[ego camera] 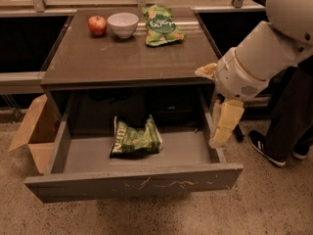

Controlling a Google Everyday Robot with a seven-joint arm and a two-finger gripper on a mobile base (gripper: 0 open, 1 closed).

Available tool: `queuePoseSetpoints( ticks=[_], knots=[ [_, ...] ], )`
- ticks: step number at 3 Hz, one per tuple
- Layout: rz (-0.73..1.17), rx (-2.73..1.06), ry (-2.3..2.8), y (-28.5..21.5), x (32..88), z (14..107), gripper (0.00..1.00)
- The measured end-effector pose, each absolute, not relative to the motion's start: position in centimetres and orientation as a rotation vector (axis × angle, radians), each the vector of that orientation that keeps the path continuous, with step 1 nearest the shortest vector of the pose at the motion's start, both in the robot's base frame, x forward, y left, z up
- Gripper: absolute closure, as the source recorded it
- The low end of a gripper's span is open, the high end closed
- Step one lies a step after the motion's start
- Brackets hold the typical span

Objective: Pick green jalapeno chip bag from top drawer and place on counter

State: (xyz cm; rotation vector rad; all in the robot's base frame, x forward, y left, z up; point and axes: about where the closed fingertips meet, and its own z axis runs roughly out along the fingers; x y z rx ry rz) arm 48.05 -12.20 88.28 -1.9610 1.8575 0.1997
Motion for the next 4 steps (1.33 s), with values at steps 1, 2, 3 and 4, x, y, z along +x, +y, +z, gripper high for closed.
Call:
queuePoseSetpoints(
  ticks=[1, 2, 3, 4],
  knots=[
    [0.294, -1.985, 1.82, -9.2, 49.5, 85.0, 0.0],
    [0.334, -2.005, 1.817, -6.6, 50.6, 82.1, 0.0],
    [0.37, -2.025, 1.827, -3.1, 51.9, 77.9, 0.0],
    [0.371, -2.026, 1.826, -3.1, 51.9, 77.9, 0.0]
  ],
)
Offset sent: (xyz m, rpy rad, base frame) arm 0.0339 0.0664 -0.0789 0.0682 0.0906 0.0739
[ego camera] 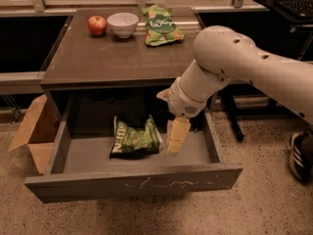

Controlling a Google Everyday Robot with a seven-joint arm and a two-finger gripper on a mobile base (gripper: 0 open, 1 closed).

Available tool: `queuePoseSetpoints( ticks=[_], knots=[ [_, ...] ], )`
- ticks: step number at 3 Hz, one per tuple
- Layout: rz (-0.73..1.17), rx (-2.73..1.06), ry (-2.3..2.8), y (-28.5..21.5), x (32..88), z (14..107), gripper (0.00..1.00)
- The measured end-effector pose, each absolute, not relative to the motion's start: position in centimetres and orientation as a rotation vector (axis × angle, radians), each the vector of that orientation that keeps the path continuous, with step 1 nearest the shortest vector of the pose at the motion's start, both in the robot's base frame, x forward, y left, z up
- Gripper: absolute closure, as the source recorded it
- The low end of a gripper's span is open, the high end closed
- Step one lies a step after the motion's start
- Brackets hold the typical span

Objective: Pick green jalapeno chip bag from top drawer and place on counter

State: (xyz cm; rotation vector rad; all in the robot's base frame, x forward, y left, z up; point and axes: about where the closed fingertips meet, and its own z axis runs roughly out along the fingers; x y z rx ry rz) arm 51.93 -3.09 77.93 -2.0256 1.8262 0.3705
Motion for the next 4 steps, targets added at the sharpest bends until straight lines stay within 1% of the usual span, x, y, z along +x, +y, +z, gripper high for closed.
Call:
queuePoseSetpoints(
  ticks=[1, 2, 4],
  knots=[
    [0.376, -2.041, 1.793, -2.4, 52.1, 77.3, 0.0],
    [0.424, -2.077, 1.666, 0.3, 53.9, 74.5, 0.0],
    [0.471, -2.15, 1.567, 3.3, 55.8, 69.8, 0.0]
  ],
)
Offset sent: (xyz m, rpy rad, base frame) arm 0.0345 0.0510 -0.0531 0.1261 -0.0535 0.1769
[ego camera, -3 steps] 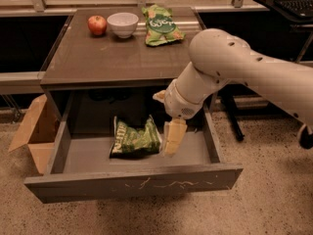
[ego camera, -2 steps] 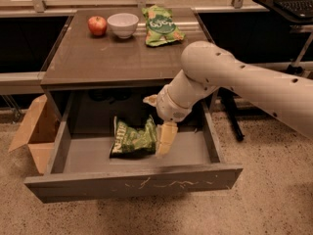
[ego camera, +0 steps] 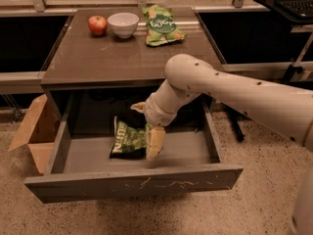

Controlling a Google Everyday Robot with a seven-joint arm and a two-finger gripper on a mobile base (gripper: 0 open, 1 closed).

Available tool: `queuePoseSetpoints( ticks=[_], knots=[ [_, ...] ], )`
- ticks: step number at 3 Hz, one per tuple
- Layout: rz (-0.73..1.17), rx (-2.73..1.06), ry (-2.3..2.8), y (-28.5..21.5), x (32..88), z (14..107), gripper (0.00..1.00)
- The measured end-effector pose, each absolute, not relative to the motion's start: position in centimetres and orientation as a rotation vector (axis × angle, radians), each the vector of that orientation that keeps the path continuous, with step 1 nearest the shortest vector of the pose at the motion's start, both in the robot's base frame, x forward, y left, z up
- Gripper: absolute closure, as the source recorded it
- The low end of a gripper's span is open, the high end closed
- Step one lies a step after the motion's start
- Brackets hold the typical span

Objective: Pick green jalapeno chip bag from top drawer and place on counter

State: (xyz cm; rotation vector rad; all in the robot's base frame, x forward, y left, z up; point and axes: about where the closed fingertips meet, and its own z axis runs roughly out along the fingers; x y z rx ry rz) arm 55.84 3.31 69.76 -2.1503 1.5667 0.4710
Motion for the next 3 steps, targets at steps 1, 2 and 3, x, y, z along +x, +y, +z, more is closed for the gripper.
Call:
queuePoseSetpoints(
  ticks=[1, 2, 3],
  knots=[
    [0.523, -2.182, 1.551, 4.4, 56.7, 67.0, 0.0],
    [0.565, -2.199, 1.559, 5.0, 57.3, 64.3, 0.18],
    [0.601, -2.173, 1.57, 4.7, 57.7, 62.5, 0.41]
  ],
)
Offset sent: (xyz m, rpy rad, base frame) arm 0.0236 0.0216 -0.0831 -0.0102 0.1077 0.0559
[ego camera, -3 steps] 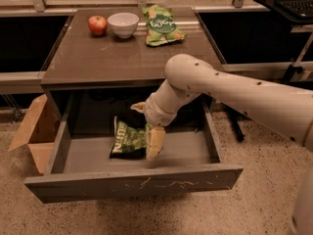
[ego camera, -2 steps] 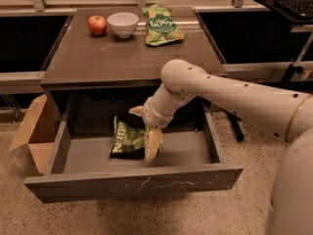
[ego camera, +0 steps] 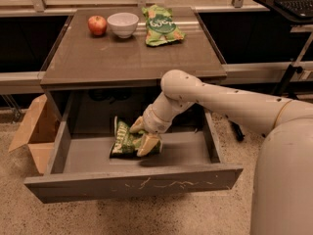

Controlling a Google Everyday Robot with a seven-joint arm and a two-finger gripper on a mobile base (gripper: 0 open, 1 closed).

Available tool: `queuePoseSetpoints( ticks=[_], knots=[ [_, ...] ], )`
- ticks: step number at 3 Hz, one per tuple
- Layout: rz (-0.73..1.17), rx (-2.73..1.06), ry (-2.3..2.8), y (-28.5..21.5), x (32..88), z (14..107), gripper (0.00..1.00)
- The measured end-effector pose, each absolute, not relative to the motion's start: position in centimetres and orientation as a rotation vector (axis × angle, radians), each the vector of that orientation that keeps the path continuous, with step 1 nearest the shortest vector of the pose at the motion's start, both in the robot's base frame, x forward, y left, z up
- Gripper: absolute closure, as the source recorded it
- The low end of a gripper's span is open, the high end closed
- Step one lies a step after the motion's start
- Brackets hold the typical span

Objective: Pick green jalapeno chip bag from top drawer and place on counter

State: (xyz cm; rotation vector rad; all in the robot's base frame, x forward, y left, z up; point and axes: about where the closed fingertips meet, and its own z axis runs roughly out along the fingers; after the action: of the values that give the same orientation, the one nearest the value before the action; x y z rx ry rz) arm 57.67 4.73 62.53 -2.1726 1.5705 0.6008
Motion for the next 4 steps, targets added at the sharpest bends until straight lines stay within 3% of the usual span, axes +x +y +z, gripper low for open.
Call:
queuePoseSetpoints(
  ticks=[2, 3, 4],
  knots=[
    [0.572, -2.072, 1.569, 2.9, 57.5, 65.5, 0.87],
    [0.525, -1.975, 1.482, 1.4, 57.2, 71.9, 1.0],
    [0.448, -1.908, 1.427, -1.3, 57.2, 77.9, 1.0]
  ],
)
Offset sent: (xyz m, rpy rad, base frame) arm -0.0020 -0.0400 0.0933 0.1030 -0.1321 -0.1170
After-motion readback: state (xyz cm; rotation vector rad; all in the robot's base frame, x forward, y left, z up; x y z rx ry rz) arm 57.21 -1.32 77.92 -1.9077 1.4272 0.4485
